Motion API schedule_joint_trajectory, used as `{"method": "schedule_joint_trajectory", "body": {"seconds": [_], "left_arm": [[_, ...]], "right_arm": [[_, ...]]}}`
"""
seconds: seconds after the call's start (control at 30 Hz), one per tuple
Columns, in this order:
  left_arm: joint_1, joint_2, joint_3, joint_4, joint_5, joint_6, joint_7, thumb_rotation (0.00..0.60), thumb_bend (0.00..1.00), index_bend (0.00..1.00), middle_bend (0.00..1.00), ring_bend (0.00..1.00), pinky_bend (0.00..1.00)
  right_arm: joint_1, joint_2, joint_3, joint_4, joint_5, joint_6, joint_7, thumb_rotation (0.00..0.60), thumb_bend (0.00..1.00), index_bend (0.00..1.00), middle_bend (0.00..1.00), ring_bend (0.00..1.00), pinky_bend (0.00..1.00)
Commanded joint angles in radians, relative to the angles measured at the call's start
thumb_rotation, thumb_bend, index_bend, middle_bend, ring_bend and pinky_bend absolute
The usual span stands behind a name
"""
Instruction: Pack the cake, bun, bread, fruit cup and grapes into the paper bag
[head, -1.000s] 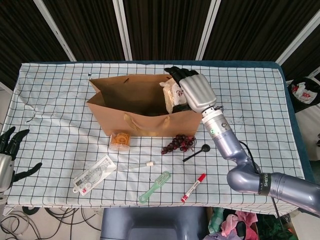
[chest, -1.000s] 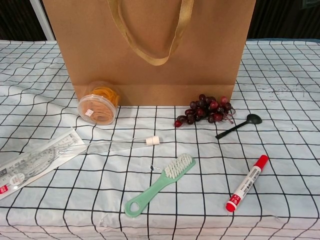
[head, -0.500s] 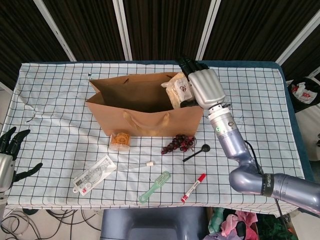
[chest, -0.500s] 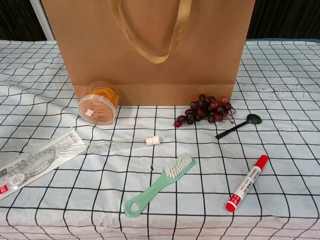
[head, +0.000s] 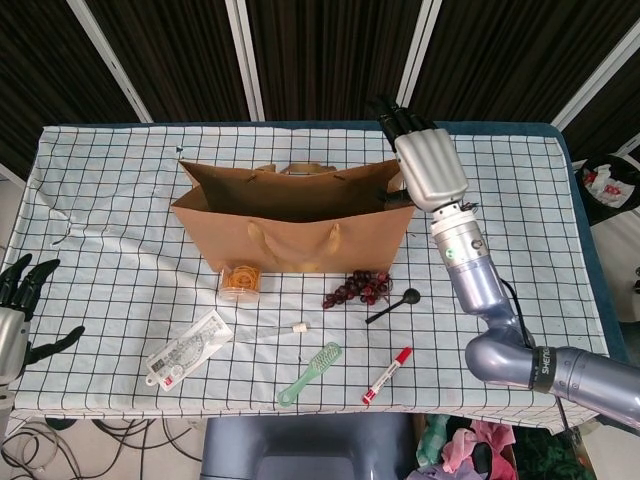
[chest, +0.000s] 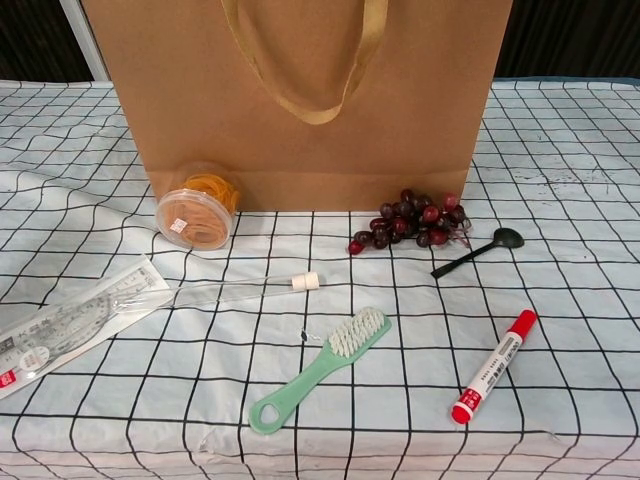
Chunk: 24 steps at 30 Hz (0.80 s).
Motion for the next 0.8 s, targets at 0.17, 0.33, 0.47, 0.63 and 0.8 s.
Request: {"method": "schedule_joint_trajectory", "body": {"seconds": [0.17,0.33,0.47,0.63,0.8], "left_arm": [[-0.004,-0.002,0.000,0.006,-0.002,-0.011,-0.001,0.600,0.08,0.10,0.16,0.02,0.12],[-0.011,-0.008,0.013,0.005,0.016,-0.025,0.008,0.600,0.08,0.10,0.16,0.02,0.12],[-0.017,-0.012,0.027,-0.003,0.032,-0.040,0.008,0.600,0.08,0.10,0.16,0.02,0.12],[-0.046,-0.010,0.019,-0.030,0.032,-0.078,-0.007,0.600,0.08,0.10,0.16,0.02,0.12],[-0.122,0.014,0.008,-0.114,0.063,-0.168,-0.002,0.600,0.07,0.10,0.16,0.02,0.12]], "right_arm": [[-0.082,0.046,-0.005,-0.061,-0.069,0.169,-0.016,0.600,0.04,0.08,0.09,0.16,0.25],[-0.228,0.122,-0.066,-0.110,-0.174,0.371,-0.061,0.600,0.05,0.08,0.11,0.19,0.25],[-0.363,0.201,-0.105,-0.137,-0.177,0.439,0.021,0.600,0.06,0.08,0.12,0.20,0.25],[-0.533,0.278,-0.199,-0.116,-0.216,0.468,0.152,0.600,0.06,0.08,0.12,0.20,0.25],[-0.668,0.236,-0.312,-0.087,-0.314,0.541,0.215,0.600,0.06,0.08,0.12,0.19,0.25]]}}
